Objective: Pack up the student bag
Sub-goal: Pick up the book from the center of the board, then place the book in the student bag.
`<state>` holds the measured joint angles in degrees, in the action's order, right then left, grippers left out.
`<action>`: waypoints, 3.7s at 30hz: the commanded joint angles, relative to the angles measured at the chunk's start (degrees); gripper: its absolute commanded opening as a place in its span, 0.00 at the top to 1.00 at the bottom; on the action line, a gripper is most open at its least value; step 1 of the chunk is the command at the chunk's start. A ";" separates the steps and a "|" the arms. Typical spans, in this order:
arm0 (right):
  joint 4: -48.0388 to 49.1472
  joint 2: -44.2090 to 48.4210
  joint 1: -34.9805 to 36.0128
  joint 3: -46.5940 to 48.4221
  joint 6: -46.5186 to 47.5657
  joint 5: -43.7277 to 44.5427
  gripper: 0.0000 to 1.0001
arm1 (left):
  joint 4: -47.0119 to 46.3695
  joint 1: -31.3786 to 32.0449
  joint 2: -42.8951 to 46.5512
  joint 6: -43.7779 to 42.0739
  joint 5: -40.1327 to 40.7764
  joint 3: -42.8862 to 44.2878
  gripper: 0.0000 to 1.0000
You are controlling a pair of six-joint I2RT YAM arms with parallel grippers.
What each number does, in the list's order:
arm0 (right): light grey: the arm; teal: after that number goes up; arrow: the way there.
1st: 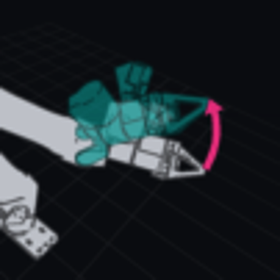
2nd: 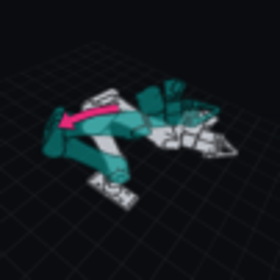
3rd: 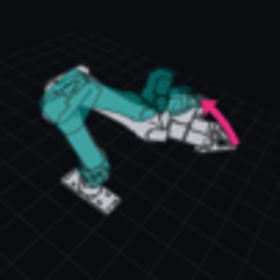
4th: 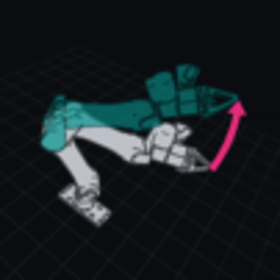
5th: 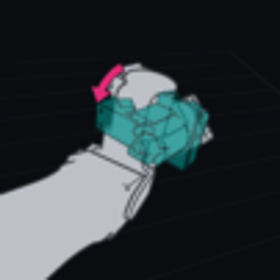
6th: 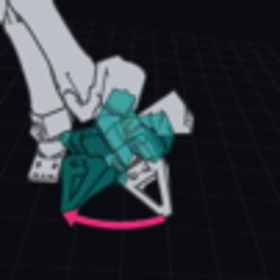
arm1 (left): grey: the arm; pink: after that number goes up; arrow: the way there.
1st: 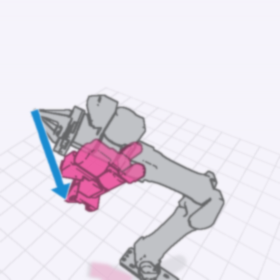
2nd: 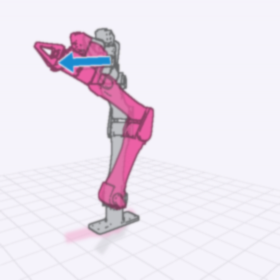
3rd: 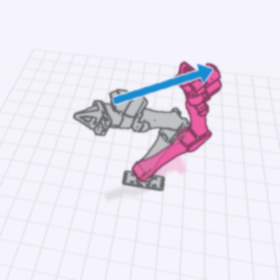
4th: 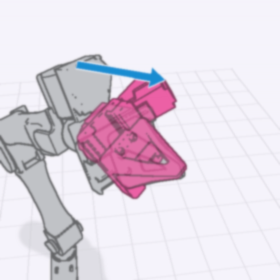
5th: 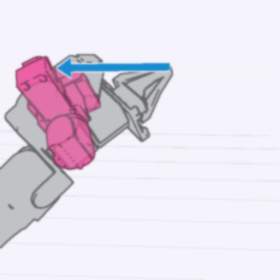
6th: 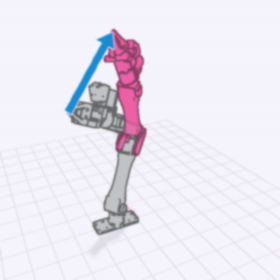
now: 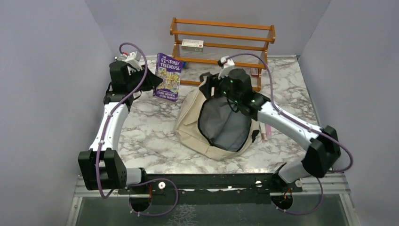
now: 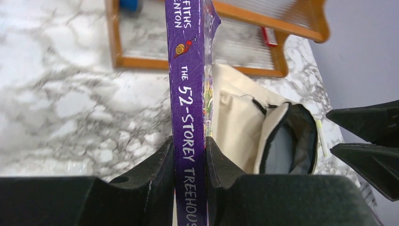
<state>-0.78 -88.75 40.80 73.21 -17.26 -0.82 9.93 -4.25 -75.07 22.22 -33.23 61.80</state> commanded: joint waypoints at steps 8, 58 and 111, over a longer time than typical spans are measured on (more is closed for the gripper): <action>-3.66 28.49 0.16 -14.24 22.48 10.22 0.09 | 0.75 13.09 -3.76 -16.67 -14.56 18.54 1.00; -4.57 17.84 -34.82 -0.61 21.81 -84.66 0.06 | 25.31 37.84 -6.05 -50.91 -21.35 28.67 1.00; -7.37 29.38 -28.67 -13.33 5.10 -33.90 0.99 | 15.14 37.86 -7.02 -39.77 1.10 26.70 0.08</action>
<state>-11.20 -63.33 12.16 59.24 -2.17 -55.72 30.24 33.76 -81.93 -21.45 -39.88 89.19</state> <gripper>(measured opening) 0.301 0.850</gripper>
